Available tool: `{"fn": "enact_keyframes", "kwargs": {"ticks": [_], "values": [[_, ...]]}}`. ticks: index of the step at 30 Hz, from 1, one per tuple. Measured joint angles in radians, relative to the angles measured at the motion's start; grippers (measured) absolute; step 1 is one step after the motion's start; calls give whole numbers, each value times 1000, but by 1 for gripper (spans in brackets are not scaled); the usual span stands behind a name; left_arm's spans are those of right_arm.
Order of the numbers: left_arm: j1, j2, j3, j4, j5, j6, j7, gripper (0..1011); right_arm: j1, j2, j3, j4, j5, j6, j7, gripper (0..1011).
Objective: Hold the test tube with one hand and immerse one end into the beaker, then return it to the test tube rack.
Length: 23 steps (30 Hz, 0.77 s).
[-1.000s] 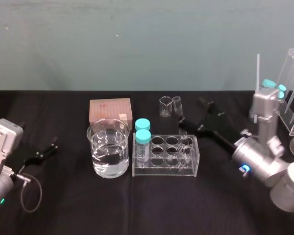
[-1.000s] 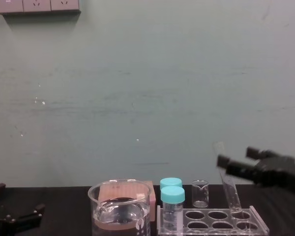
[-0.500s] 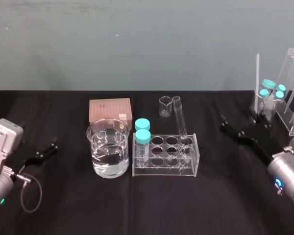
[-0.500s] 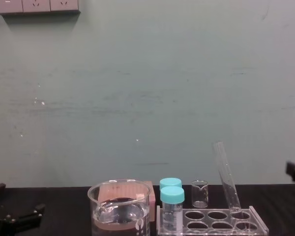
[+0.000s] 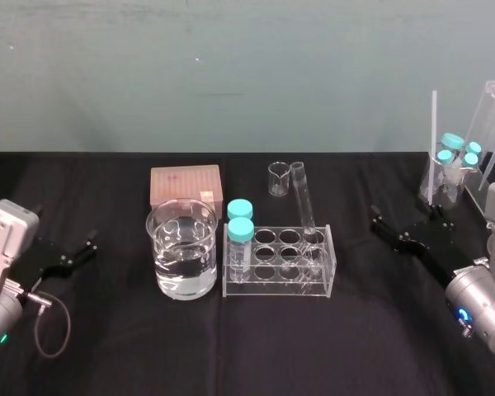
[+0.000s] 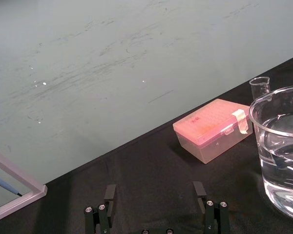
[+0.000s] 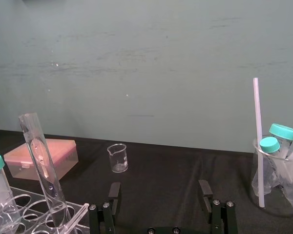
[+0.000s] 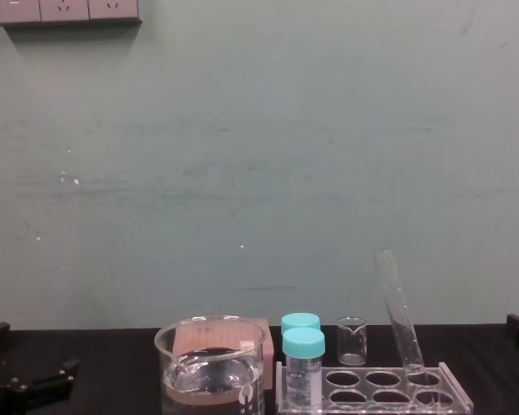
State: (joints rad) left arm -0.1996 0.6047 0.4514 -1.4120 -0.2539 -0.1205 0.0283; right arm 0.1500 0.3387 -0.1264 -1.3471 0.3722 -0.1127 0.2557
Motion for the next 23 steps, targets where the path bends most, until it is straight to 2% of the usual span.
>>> {"fn": "enact_keyframes", "kwargs": {"ticks": [23], "values": [[0,0,0,0,0,0,0,1000,-3,3,0,-5,3,-2,0,1002]]}}
